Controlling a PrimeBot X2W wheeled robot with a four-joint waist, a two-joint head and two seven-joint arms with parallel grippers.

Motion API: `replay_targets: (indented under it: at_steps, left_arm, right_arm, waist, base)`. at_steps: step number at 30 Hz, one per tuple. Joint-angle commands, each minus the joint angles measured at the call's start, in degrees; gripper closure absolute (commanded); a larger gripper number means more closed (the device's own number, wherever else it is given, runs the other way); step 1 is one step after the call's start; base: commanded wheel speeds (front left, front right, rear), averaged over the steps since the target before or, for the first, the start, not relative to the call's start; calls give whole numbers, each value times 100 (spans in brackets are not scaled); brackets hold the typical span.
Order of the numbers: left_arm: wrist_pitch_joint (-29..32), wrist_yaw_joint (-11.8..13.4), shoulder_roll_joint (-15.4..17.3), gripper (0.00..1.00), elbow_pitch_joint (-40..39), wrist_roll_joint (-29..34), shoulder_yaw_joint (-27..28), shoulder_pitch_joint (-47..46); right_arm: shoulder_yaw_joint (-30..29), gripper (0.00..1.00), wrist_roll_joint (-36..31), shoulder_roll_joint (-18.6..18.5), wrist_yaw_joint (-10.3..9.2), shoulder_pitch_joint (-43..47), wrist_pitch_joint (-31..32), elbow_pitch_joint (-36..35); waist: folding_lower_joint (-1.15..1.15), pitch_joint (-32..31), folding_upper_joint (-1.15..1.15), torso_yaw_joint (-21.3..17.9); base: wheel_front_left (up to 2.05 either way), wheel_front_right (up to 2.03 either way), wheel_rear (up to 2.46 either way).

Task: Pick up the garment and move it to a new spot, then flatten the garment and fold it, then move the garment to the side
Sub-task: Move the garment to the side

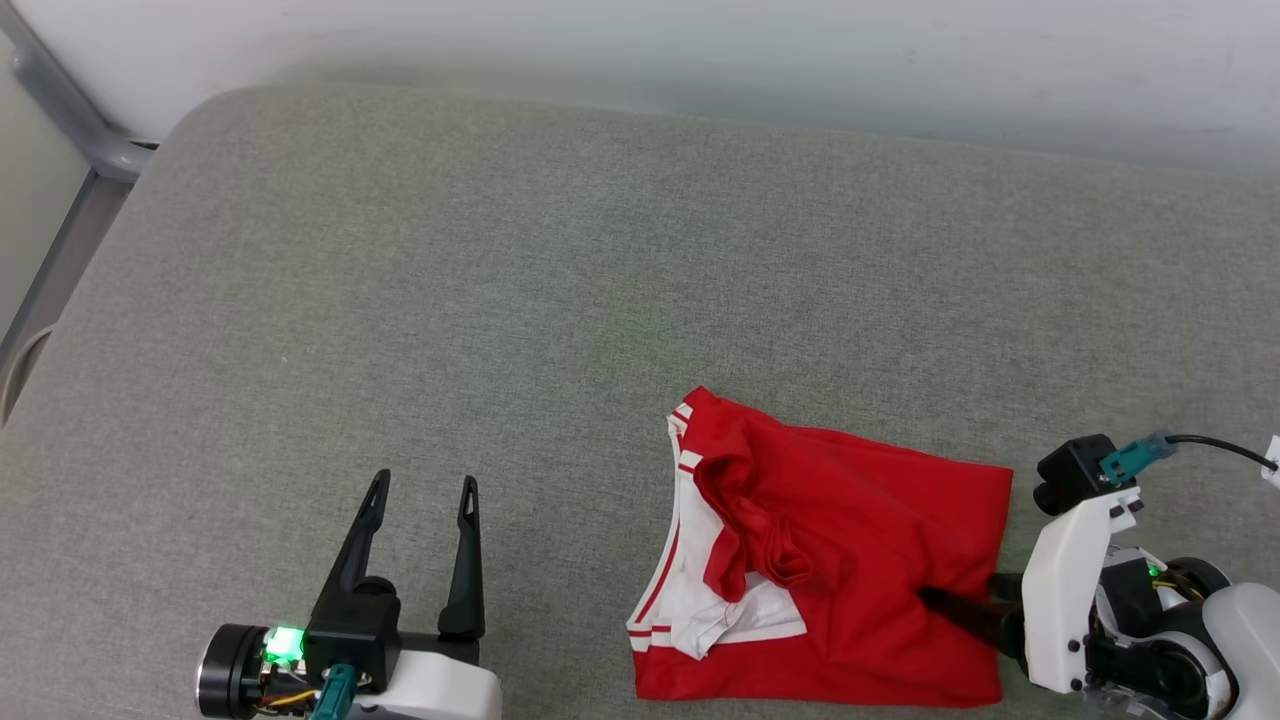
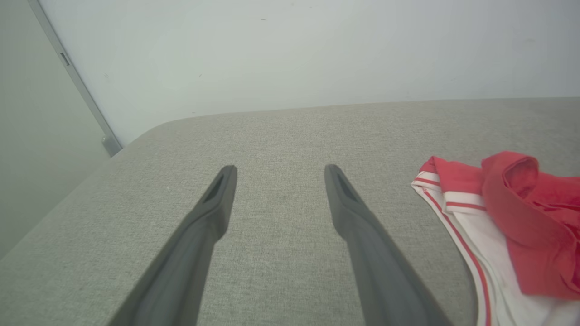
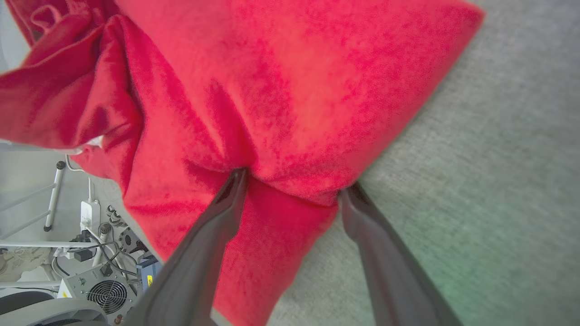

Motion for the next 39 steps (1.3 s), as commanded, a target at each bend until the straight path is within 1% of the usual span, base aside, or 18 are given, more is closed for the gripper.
replay_targets:
  at_steps: [1,7,8,9,14,21,26,32,39]
  left_arm:
    - [-12,-14,-5,0,13,7,5,-84]
    - [-12,-17,-13,0,44,-3,11,-129]
    - [-12,-17,-13,0,48,-6,18,-136]
    - [-12,-16,-14,0,54,-9,26,-140]
    - [-12,-6,-10,0,80,-12,53,-117]
    - [-12,7,2,0,88,5,71,-77]
    - [-12,13,25,0,58,5,109,19]
    - [-12,29,53,0,-8,-18,187,26]
    - [-12,24,102,0,-75,40,208,-104]
  right_arm:
    - [196,0,-15,102,-5,89,15,183]
    - [537,0,59,89,-6,149,-212,396]
    - [576,84,61,74,-6,136,-280,402]
    - [625,100,84,60,-6,121,-323,413]
    - [696,100,200,-77,-5,-7,-527,382]
    - [768,100,288,-313,-8,-281,-1025,172]
    - [814,100,180,-546,-8,-425,-1359,-76]
    - [869,100,-126,-951,-7,-606,-1632,-220]
    - [855,100,-264,-1318,-7,-804,-1779,-248]
  waist:
    - [-1,29,0,27]
    - [-1,84,0,54]
    - [-1,88,0,52]
    - [-1,86,0,48]
    - [-1,55,0,12]
    - [-1,-21,0,-64]
    - [-1,-59,0,-243]
    - [-1,12,0,-664]
    - [-1,143,0,-1327]
  base:
    - [0,0,0]
    - [0,0,0]
    - [0,0,0]
    - [0,0,0]
    - [0,0,0]
    - [0,0,0]
    - [0,0,0]
    - [0,0,0]
    - [0,0,0]
